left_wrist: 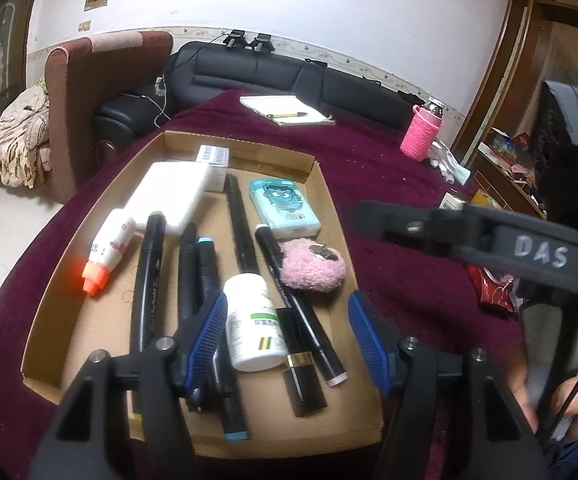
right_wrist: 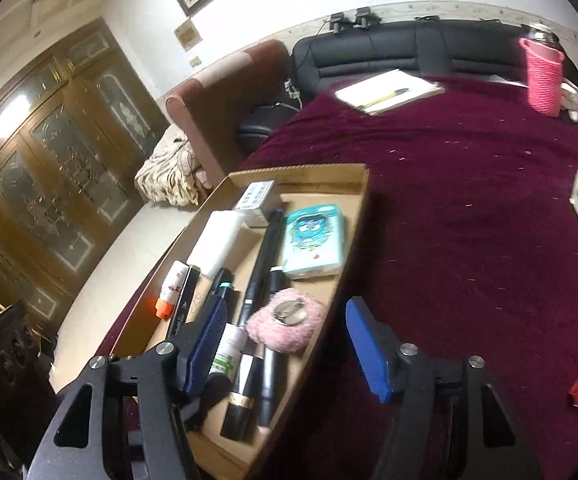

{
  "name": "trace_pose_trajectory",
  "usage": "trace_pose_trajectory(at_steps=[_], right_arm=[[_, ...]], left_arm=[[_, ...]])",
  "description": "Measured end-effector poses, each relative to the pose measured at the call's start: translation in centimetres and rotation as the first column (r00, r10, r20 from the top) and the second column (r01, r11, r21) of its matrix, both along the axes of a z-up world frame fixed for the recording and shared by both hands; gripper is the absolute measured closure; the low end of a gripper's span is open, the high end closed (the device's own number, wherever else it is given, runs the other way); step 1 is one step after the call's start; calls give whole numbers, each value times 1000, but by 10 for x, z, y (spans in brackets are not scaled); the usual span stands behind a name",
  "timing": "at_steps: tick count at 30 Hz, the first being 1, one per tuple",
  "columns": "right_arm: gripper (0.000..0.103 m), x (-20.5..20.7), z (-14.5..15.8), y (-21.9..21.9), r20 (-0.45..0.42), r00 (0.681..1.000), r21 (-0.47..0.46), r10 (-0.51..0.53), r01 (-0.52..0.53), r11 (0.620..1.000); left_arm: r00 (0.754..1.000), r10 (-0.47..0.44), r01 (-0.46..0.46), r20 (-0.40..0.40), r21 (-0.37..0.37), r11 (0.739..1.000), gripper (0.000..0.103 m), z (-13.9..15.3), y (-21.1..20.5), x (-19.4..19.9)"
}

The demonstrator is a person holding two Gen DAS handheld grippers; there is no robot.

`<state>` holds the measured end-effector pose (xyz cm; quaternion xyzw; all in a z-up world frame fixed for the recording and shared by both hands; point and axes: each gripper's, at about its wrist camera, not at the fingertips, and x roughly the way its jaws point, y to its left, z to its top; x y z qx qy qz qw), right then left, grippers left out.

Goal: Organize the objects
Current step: 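Lower the pill bottle and pom-pom into the cardboard tray and release both, then grasp the clear cartoon pouch with the left gripper while the right gripper grasps the black snack packet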

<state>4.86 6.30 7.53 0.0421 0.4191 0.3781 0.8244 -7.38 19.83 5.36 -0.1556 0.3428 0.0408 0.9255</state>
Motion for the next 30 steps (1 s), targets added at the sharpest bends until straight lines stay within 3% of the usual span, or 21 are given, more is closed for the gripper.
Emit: trace_pose_trajectory(at_steps=[5,10,12,16,20,24,28,29,30], right_arm=[[31,9,12,-57,3,996,29,-89,89,996],[31,26,21,-145,-7,966,61,-259,259,964],[31,30,25,-183,4,935,56,-355,354,934],[26,41,20,-258,28,825,-39,-564,565,824],[25,58,-17,-305,-130,766,-105,-630,621,777],[25,67,-41,-309,-227,777,-64,-587,589,805],[26,76,-54,-304,-236,777,-86,-584,582,809],[29,76,-58,-307,-232,779,-62,-583,587,808],[43,75,-59,-311,-220,782,-59,-584,587,808]], left_arm=[[999,-35,35,4,26,999,37,10,-17,4],[994,-113,113,-6,48,992,34,19,-48,16],[986,-165,165,-14,53,985,30,22,-67,24],[970,-243,244,-24,75,967,29,27,-103,37],[947,-317,320,-45,90,943,28,27,-137,51],[927,-367,373,-84,87,924,27,26,-162,69],[915,-388,394,-106,44,918,22,33,-177,91],[911,-396,401,-112,17,916,20,35,-182,100],[908,-403,406,-115,0,914,17,36,-186,106]])
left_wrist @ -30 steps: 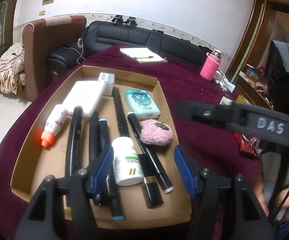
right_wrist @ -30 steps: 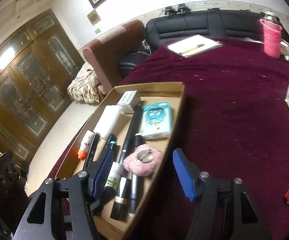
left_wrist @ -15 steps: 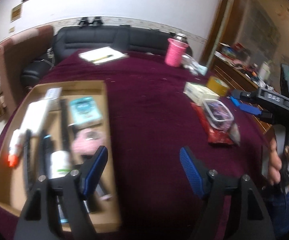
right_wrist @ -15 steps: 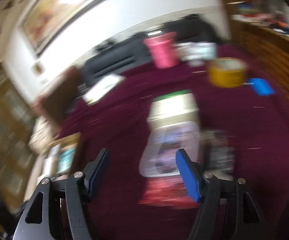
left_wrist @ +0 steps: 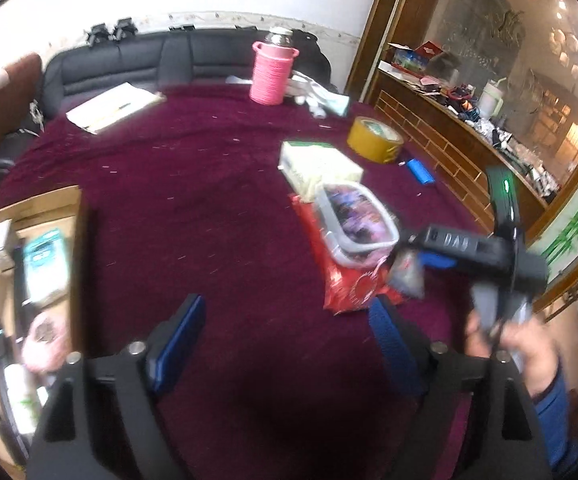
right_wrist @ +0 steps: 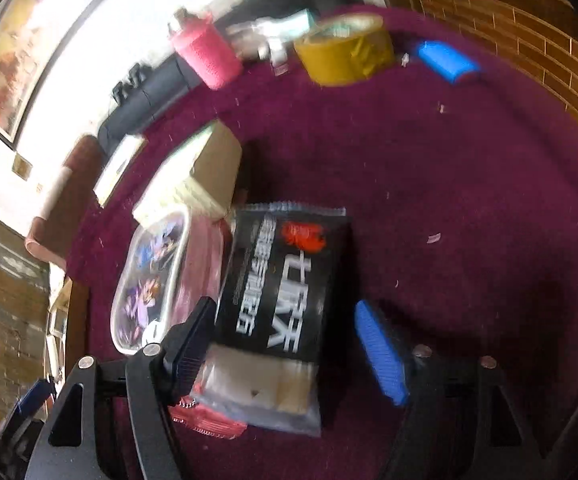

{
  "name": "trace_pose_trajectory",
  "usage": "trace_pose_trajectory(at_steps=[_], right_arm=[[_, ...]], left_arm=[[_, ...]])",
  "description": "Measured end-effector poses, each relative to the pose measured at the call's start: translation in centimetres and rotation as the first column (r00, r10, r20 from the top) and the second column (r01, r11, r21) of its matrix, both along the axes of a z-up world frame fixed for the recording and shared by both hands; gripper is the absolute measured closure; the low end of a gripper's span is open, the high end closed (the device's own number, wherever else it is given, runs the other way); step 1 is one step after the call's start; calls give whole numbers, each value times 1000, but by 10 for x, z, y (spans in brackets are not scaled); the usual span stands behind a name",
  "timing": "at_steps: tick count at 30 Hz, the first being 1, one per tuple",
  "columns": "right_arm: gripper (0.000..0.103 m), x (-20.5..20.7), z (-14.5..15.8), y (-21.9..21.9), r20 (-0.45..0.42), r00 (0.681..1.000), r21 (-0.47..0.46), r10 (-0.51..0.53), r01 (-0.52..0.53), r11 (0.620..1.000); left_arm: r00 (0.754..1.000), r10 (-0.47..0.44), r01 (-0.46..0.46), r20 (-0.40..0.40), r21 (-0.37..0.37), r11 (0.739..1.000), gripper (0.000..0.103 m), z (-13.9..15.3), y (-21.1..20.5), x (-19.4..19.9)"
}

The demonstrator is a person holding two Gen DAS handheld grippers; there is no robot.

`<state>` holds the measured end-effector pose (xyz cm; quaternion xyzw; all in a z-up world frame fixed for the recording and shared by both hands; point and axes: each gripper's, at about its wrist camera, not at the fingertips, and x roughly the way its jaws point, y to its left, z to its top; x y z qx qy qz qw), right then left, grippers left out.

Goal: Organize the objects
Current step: 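Grasp the clear cartoon pouch with the left gripper while the right gripper grasps the black snack packet, then carry the pouch and black packet over the tray and open both grippers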

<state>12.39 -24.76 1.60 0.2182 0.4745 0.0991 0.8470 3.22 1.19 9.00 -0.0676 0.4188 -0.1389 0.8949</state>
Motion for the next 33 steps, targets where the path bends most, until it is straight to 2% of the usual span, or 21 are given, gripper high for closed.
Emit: trace_pose_trajectory(at_steps=[1,2,6,9,11,14,19,24,27,29,33], right_arm=[[52,-1,-1,-4,12,1000,41,8,-9,999],[54,-2,0,-10,11,1000,66,4,-5,998],[56,-16,14,-26,104,991,15,-79,77,997],[56,-23,25,-39,156,978,-6,-138,141,990],[56,-21,22,-42,146,979,31,-142,138,990],[56,-17,17,-42,116,987,84,-115,105,991],[56,-24,22,-44,139,984,86,-111,100,991],[56,-24,20,-44,129,986,99,-104,91,991],[56,-22,18,-44,129,986,95,-104,92,991],[56,-22,18,-45,129,986,95,-104,92,991],[56,-21,18,-42,130,987,85,-94,83,993]], left_arm=[[1000,-6,6,-8,-13,1000,17,2,-4,6],[1000,-9,9,-19,-23,1000,17,3,-11,17],[998,-30,30,-50,-6,1000,13,2,-40,46],[994,-25,27,-104,12,1000,13,-9,-58,71],[988,-26,29,-154,16,999,13,-17,-67,85],[983,-13,26,-181,68,997,13,-21,-80,101],[979,-9,30,-205,101,994,11,-23,-93,114],[968,-21,55,-250,131,990,10,-45,-111,129],[970,-17,42,-241,98,994,12,-55,-106,130],[974,-15,33,-228,74,997,21,-57,-100,128],[982,-15,20,-188,27,999,22,-55,-87,119]])
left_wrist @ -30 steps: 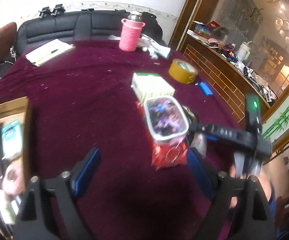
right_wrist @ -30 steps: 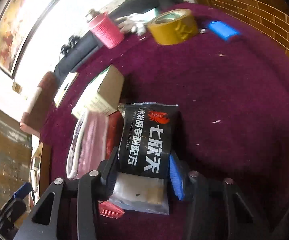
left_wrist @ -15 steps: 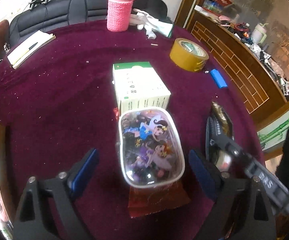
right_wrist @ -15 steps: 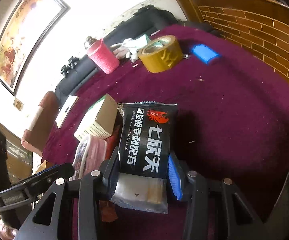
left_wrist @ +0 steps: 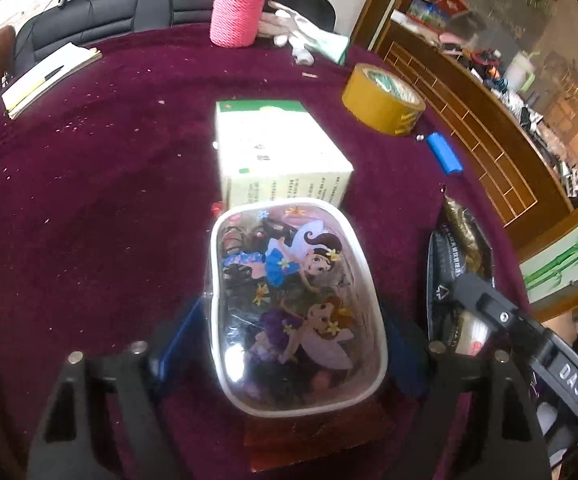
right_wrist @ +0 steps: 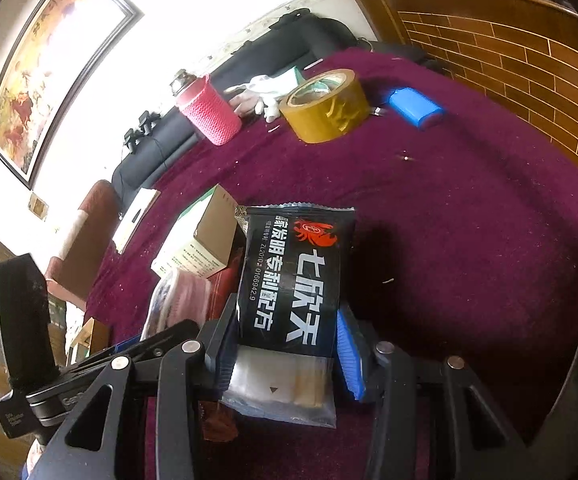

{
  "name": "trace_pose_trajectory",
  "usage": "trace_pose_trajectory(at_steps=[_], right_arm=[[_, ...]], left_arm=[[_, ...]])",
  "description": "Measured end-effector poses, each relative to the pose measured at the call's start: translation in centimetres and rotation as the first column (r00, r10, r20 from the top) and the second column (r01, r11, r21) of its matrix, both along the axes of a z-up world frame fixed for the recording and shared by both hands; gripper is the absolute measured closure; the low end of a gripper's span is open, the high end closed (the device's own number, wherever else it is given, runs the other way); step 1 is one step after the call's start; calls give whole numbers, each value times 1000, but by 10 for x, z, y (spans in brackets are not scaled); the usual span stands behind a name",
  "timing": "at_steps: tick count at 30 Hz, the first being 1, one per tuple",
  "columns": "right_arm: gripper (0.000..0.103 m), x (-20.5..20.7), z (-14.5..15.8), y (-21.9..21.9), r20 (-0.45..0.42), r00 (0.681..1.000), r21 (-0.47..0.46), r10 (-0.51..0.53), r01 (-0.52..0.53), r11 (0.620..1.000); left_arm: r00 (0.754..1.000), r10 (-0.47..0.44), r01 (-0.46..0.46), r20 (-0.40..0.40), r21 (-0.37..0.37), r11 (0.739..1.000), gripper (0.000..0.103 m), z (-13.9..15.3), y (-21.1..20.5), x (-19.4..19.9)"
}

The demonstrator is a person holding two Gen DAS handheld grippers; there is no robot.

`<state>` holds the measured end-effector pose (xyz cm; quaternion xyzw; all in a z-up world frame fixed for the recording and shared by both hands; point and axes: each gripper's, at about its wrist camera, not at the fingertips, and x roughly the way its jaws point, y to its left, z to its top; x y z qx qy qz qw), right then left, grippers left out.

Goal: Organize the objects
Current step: 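Carry the pouch and black packet over the tray and open both grippers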

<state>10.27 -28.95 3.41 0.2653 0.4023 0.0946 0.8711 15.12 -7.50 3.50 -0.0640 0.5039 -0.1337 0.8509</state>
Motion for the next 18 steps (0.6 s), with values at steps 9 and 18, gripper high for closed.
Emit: trace_pose_trajectory(at_steps=[9,18], right_arm=[[56,0,4,10,30,999,-30,35,-34,999],[56,-7,15,31,110,988,-78,108,-100,992]], left_arm=[[994,-10,9,113,10,1000,22,24,15,-38],[973,31,-42,231,42,998,22,47,49,-87]])
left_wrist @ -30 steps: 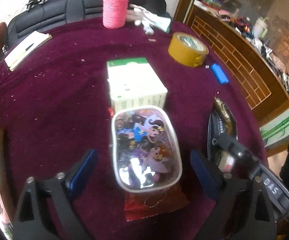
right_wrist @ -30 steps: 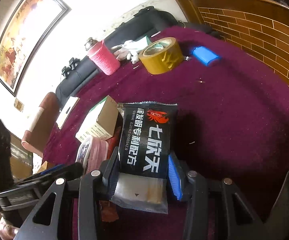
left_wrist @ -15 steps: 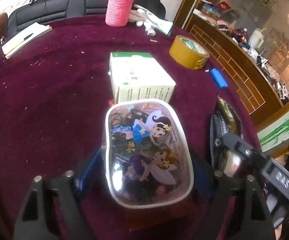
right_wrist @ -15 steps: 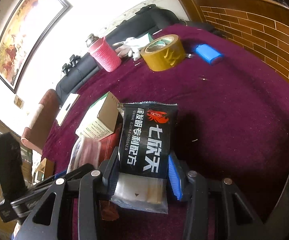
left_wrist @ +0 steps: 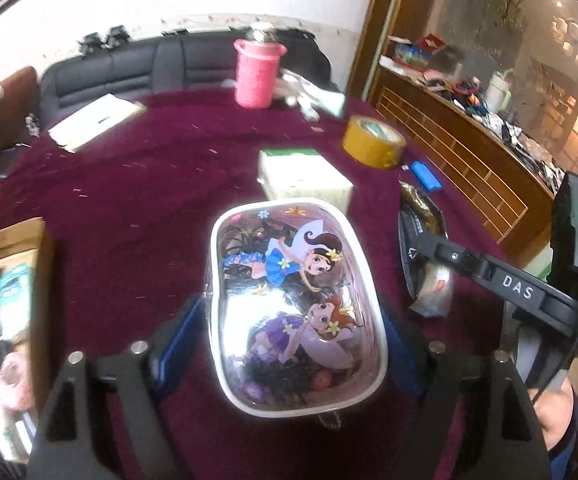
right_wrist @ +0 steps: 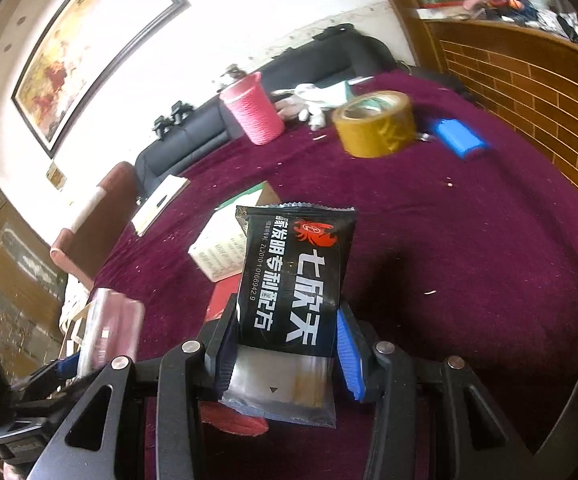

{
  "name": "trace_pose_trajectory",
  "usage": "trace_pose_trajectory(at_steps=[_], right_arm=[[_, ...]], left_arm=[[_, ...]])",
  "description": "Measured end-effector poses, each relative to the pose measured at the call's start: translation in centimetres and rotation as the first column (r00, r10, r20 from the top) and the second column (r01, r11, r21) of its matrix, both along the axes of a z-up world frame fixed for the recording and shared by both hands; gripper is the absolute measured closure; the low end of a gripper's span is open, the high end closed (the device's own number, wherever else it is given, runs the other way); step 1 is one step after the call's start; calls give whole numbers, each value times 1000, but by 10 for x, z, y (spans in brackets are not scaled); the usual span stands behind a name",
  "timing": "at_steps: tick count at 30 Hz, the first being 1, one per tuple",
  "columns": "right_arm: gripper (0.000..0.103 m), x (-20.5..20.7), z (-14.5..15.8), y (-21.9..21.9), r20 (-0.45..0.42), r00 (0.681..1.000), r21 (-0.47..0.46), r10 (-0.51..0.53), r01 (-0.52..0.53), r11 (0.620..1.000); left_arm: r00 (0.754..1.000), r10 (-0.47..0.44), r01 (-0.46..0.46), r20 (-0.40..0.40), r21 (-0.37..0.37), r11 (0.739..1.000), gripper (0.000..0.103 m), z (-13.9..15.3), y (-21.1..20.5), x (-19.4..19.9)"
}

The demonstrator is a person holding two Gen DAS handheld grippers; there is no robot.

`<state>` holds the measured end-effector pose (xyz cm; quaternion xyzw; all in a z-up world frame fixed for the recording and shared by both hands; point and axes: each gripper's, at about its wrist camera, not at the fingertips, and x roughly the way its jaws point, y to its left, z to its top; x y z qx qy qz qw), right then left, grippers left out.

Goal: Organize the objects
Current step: 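Carry the pouch and black packet over the tray and open both grippers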

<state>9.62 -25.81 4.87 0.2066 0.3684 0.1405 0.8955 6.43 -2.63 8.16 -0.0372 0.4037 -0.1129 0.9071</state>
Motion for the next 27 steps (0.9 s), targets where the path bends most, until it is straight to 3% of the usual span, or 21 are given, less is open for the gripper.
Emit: trace_pose_trajectory(at_steps=[9,17,22,27], right_arm=[[55,-3,2,28,28,997,-21,71,-71,997],[55,-23,20,91,31,976,-27,215,-214,976],[55,-32,41,153,13,937,-34,348,-347,937],[54,-35,57,225,-8,887,-65,462,-461,885]], left_arm=[[986,107,-114,130,44,992,22,26,58,-46],[965,213,-215,155,3,977,22,38,130,-72],[948,289,-288,136,-21,957,21,43,187,-78],[929,357,-360,98,14,933,21,40,244,-75]])
